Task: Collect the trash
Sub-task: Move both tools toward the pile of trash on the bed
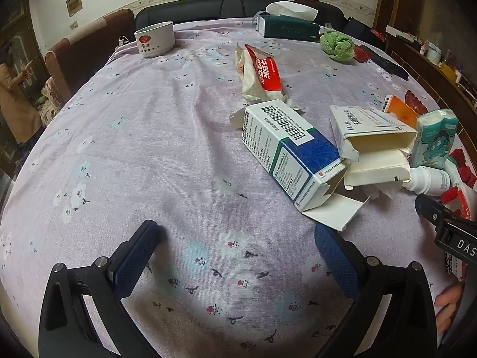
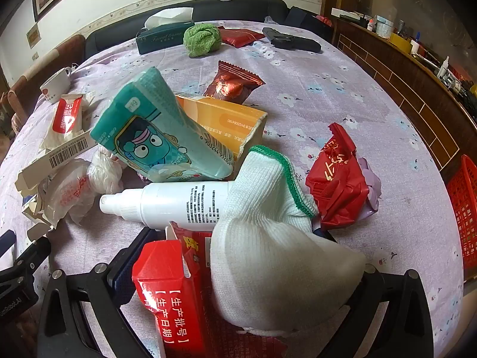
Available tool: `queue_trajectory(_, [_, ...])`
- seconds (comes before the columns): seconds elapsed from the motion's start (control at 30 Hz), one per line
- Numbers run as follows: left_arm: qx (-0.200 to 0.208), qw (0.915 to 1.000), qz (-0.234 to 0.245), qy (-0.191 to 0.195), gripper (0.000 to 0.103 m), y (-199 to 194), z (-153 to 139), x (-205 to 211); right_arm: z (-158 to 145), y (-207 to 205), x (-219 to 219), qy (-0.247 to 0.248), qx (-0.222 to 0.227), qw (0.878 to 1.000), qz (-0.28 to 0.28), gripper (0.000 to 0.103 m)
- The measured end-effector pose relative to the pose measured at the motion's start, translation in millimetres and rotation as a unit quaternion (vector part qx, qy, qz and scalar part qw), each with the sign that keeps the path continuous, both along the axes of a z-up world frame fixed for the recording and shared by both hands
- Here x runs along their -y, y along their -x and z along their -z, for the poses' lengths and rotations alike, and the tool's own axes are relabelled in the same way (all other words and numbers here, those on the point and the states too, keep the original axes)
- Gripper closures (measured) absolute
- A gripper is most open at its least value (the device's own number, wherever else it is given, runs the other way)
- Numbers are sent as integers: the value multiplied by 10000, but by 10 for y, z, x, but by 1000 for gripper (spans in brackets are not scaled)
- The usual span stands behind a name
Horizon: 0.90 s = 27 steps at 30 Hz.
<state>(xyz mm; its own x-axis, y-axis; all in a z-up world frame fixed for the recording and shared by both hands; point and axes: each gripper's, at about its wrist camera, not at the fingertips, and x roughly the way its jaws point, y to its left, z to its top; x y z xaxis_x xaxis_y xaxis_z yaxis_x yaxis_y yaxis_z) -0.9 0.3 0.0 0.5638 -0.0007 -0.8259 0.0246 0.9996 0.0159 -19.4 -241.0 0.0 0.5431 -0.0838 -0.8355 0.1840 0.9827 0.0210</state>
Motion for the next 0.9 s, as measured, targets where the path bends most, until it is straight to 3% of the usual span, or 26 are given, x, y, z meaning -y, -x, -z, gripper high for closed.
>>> queue_trajectory(0.33, [163, 9998, -37, -98, 0, 128, -13, 77, 44, -40, -38, 14, -3, 10000, 18, 0])
queue_trajectory(0.43, [712, 9972, -179, -104, 0, 259, -227, -34, 59, -50, -50, 13, -2, 10000, 1, 0])
queue_trajectory(0.57, [1041, 9934, -475, 71, 0, 523, -396, -108, 28, -29, -57, -172, -164, 9994, -250, 0])
queue_trajectory(0.7, [1415, 9884, -546, 28, 0, 802, -509, -44, -184, 280, 3, -525, 214, 9977, -359, 0])
queue_trajectory(0.9, [1863, 9782, -696, 591, 0, 1344, -601, 13, -574, 845, 112, -513, 1174, 9912, -346, 0])
